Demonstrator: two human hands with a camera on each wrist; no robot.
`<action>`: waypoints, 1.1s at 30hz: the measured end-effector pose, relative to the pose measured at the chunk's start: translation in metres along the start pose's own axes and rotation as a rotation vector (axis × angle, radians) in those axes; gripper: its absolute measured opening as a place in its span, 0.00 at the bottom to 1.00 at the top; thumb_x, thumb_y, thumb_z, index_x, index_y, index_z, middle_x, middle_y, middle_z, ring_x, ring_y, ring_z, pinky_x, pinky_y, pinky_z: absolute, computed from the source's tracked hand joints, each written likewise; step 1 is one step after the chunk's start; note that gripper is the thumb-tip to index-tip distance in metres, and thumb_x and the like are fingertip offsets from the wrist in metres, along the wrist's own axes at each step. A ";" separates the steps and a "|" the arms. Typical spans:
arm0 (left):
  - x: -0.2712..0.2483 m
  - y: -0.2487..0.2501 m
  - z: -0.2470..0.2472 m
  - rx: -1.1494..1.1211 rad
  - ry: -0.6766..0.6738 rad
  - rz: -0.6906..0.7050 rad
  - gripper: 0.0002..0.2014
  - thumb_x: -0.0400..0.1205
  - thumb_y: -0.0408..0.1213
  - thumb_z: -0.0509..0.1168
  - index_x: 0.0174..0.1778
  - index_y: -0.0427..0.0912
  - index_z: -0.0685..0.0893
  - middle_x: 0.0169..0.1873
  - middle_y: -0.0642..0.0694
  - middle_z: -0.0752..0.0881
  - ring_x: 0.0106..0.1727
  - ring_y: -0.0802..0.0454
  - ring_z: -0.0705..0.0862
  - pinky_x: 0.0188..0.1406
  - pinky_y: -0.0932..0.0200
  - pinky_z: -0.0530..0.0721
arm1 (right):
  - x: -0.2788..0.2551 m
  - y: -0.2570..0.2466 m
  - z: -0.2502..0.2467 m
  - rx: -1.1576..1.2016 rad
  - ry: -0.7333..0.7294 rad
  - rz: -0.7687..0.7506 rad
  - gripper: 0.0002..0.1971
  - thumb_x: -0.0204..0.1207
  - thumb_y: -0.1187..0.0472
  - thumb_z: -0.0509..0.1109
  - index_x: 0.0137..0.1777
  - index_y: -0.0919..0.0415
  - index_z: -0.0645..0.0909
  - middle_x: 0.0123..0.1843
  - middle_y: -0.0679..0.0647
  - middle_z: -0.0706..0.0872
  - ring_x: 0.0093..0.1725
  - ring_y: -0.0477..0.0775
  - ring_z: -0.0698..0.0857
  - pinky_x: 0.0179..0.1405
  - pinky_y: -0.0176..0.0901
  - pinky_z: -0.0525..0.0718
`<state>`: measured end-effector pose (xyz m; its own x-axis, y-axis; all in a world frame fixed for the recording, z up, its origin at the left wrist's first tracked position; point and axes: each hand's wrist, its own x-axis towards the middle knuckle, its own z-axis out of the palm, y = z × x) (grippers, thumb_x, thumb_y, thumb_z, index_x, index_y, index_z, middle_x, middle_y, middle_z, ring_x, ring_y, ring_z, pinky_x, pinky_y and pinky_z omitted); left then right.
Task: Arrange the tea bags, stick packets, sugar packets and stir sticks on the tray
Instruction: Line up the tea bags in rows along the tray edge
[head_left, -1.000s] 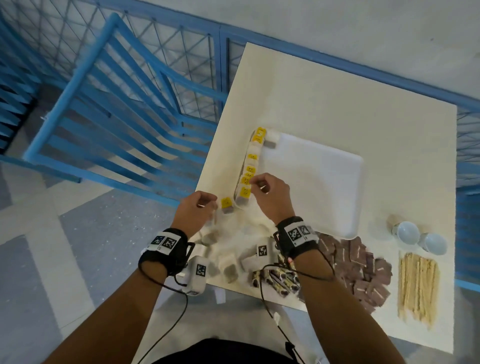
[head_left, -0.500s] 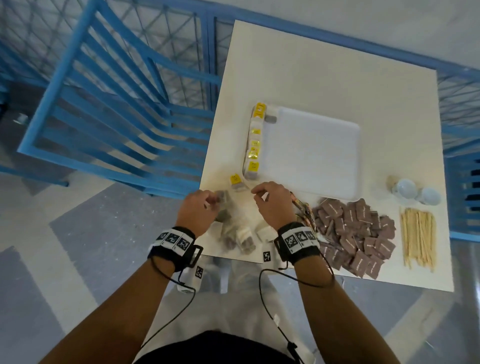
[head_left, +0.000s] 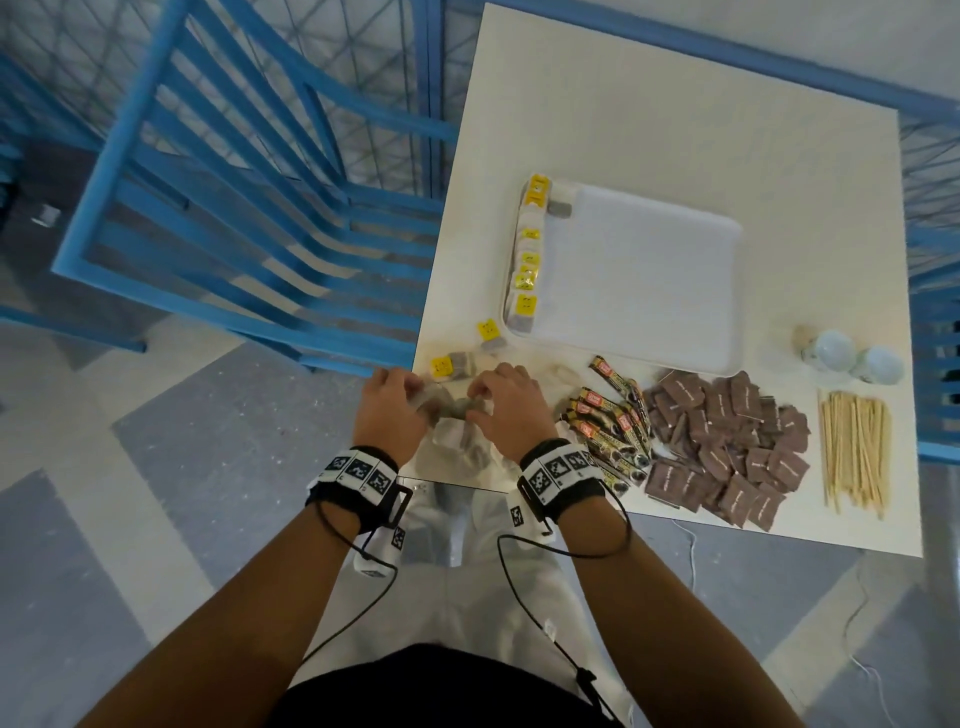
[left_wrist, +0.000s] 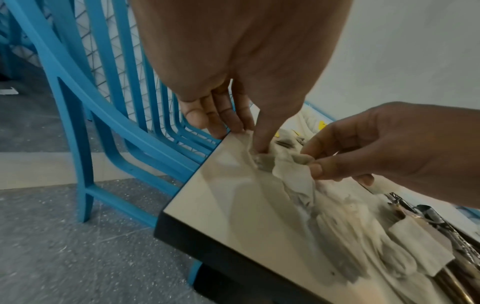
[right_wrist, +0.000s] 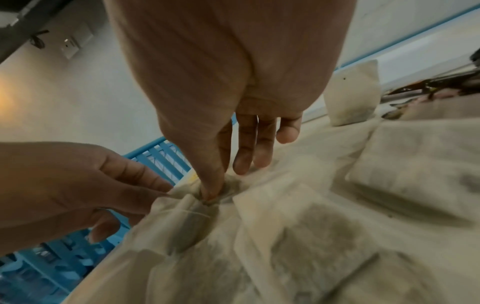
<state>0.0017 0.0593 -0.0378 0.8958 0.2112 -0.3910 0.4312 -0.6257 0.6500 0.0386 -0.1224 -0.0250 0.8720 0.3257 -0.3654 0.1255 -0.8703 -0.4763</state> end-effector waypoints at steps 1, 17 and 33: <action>0.001 -0.001 0.000 0.013 0.010 0.009 0.13 0.77 0.32 0.76 0.56 0.35 0.86 0.57 0.37 0.80 0.54 0.40 0.82 0.59 0.44 0.84 | 0.000 0.002 0.001 0.032 0.011 0.007 0.11 0.72 0.57 0.78 0.53 0.55 0.84 0.53 0.52 0.82 0.58 0.58 0.77 0.60 0.54 0.76; -0.006 0.020 -0.014 -0.227 -0.068 -0.077 0.13 0.83 0.32 0.68 0.64 0.42 0.84 0.57 0.44 0.85 0.54 0.48 0.83 0.50 0.61 0.78 | -0.006 0.011 -0.013 0.449 0.077 0.125 0.13 0.70 0.58 0.84 0.52 0.58 0.88 0.36 0.49 0.86 0.33 0.39 0.78 0.39 0.25 0.78; -0.011 0.029 -0.012 -0.324 -0.276 -0.156 0.12 0.83 0.24 0.55 0.49 0.40 0.83 0.41 0.44 0.82 0.38 0.50 0.78 0.34 0.59 0.74 | -0.002 0.014 -0.016 0.382 0.183 0.073 0.07 0.78 0.67 0.75 0.53 0.60 0.93 0.45 0.55 0.89 0.40 0.54 0.89 0.45 0.40 0.86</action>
<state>0.0054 0.0476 -0.0071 0.7743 0.0491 -0.6310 0.6095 -0.3260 0.7226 0.0463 -0.1412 -0.0179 0.9459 0.1676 -0.2779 -0.0942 -0.6777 -0.7293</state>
